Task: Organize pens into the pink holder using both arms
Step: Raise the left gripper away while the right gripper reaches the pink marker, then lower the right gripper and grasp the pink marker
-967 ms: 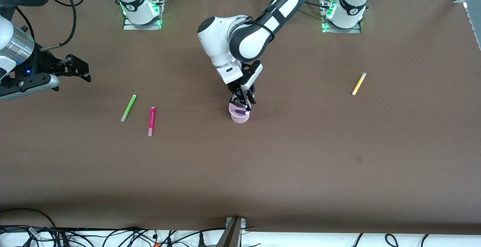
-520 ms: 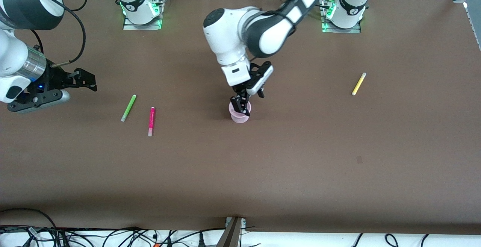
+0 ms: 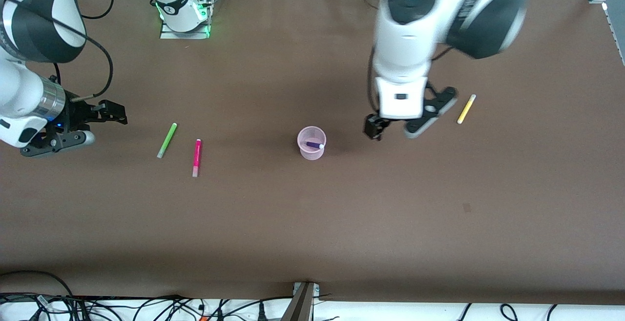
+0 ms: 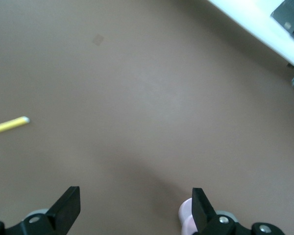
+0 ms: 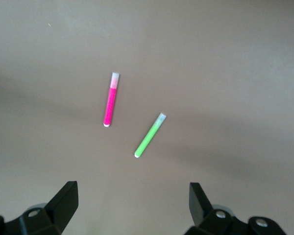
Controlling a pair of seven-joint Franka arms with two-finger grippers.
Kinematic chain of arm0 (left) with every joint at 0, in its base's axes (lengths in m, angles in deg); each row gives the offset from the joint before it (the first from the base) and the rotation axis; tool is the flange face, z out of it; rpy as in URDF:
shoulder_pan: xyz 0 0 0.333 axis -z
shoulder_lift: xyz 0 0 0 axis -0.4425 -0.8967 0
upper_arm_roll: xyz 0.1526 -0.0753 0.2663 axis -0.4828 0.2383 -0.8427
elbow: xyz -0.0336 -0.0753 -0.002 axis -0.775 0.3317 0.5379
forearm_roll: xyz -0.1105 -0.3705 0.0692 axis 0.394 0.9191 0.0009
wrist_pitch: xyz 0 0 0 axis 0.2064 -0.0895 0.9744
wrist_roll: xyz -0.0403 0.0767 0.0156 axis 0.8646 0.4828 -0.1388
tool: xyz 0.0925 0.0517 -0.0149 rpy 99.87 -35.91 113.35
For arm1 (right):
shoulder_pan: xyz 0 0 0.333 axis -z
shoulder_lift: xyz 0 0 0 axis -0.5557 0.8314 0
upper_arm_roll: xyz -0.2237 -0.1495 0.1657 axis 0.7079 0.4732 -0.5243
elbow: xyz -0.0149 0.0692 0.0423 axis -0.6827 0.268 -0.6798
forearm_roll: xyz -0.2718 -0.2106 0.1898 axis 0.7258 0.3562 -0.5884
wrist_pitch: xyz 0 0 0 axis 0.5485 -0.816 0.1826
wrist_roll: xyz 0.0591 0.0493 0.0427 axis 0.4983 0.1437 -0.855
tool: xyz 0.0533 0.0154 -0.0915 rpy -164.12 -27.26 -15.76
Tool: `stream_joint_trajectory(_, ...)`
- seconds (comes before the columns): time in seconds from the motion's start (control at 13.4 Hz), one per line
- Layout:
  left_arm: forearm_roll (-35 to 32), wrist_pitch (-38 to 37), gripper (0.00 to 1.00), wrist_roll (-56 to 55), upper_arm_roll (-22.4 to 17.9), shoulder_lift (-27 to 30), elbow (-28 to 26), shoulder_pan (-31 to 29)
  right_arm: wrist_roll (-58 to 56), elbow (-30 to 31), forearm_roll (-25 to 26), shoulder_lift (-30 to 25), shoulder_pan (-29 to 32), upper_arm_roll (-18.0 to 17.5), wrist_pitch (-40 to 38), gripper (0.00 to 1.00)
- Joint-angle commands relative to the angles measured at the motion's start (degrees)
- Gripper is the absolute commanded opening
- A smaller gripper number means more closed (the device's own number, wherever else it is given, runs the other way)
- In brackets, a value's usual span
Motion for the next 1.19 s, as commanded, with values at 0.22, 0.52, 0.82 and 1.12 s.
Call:
stream_joint_trajectory(0.22,8.9,-7.7,1.0,38.8,0.7,6.4,-1.8,-17.8,4.2,12.6,-5.3,1.8,-0.9,-0.9,13.6,1.0)
stream_joint_trajectory(0.52,9.0,-8.6,1.0,64.6,0.7,6.3,-5.0,-27.0,12.2,22.3,-6.5,3.3,-4.5,-1.9,26.8,0.99)
stream_joint_trajectory(0.82,9.0,-6.0,1.0,75.3,0.6,6.6,-8.7,-31.5,16.4,25.8,-6.6,7.1,-6.8,-1.9,33.7,0.97)
stream_joint_trajectory(1.12,10.8,1.4,1.0,75.0,0.6,10.1,-15.5,-31.9,16.5,28.2,-9.2,11.9,-7.1,-3.5,42.1,0.89)
